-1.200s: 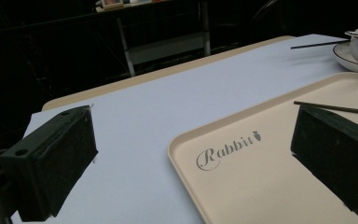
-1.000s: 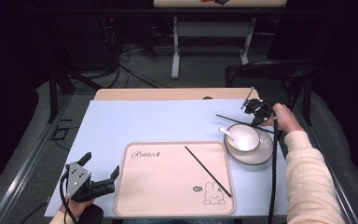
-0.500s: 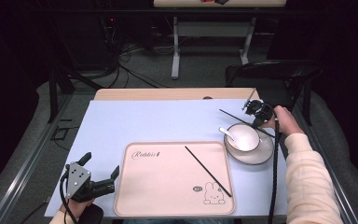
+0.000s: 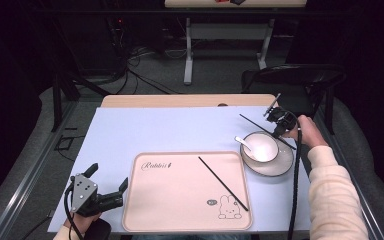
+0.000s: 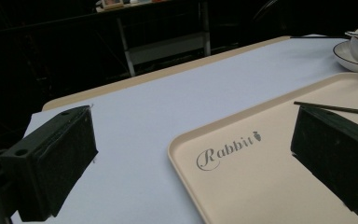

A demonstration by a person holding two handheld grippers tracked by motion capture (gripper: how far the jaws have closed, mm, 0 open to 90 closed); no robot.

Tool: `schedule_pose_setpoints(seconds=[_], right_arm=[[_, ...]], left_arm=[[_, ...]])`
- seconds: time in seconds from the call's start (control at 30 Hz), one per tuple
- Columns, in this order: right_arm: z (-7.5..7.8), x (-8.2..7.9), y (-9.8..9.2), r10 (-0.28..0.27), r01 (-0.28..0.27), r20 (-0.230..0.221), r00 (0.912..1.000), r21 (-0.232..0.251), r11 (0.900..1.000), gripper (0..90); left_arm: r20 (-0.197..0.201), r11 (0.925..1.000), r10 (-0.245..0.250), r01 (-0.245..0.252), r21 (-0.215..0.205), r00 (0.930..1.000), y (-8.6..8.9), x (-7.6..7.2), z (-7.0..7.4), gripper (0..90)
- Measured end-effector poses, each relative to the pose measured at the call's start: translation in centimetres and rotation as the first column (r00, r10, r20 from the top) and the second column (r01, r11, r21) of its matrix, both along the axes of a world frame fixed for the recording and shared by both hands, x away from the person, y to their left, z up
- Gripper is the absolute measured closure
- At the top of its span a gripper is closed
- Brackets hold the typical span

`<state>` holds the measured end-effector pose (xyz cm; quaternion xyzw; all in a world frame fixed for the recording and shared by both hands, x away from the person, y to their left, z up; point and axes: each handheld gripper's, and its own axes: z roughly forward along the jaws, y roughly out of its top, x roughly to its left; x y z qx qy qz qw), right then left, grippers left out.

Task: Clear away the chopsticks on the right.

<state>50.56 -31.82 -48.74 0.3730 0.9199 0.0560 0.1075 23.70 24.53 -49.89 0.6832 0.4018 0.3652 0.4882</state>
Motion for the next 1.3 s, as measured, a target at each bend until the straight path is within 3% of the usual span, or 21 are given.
schedule_pose_setpoints(seconds=[0.07, 0.13, 0.27, 0.3, 0.5, 0.53, 0.63, 0.77, 1.03, 1.3], right_arm=[[0.4, -0.3, 0.0, -0.019, 0.018, 0.014, 0.9997, 0.017, 1.0, 85.7], [1.1, -0.5, 0.1, -0.041, 0.041, 0.013, 0.9991, 0.004, 0.999, 85.7], [2.5, -0.8, 0.3, -0.058, 0.058, 0.057, 0.9966, 0.009, 0.998, 85.7], [2.9, -1.1, 0.5, -0.086, 0.085, 0.06, 0.9945, 0.026, 0.996, 85.7], [4.7, -2.3, 1.5, -0.111, 0.112, 0.1, 0.9887, 0.004, 0.994, 85.6], [5.0, -2.7, 1.7, -0.14, 0.139, 0.101, 0.9849, 0.018, 0.99, 85.7], [5.5, -3.2, 1.9, -0.158, 0.157, 0.115, 0.9806, 0.018, 0.987, 85.6], [7.2, -4.5, 2.7, -0.194, 0.186, 0.138, 0.9712, 0.067, 0.98, 85.6], [9.6, -7.4, 5.4, -0.17, 0.154, 0.189, 0.9672, 0.095, 0.983, 85.6], [10.0, -10.5, 8.1, -0.139, 0.12, 0.194, 0.9712, 0.106, 0.987, 85.5]], left_arm=[[0.0, 1.0, -0.002, 0.002, 0.003, 1.0, 0.0, 0.0, 0.0, 0.0], [-0.001, 1.0, -0.002, 0.002, 0.003, 1.0, 0.0, 0.0, 0.0, 0.0], [0.0, 1.0, -0.002, 0.002, 0.004, 1.0, 0.0, 0.0, 0.0, 0.0], [0.0, 1.0, -0.002, 0.002, 0.003, 1.0, 0.0, 0.0, 0.0, 0.0], [0.0, 1.0, -0.003, 0.003, 0.003, 1.0, 0.0, 0.0, 0.0, 0.0], [0.0, 1.0, -0.002, 0.002, 0.002, 1.0, 0.0, 0.0, 0.0, 0.0], [-0.001, 1.0, -0.002, 0.002, 0.004, 1.0, 0.0, 0.0, 0.0, 0.0], [0.0, 1.0, -0.001, 0.001, 0.005, 1.0, 0.0, 0.0, 0.0, 0.0], [-0.001, 1.0, -0.002, 0.002, 0.005, 1.0, 0.0, 0.0, 0.0, 0.0], [-0.002, 1.0, -0.003, 0.003, 0.005, 1.0, 0.0, 0.0, 0.0, 0.0]])
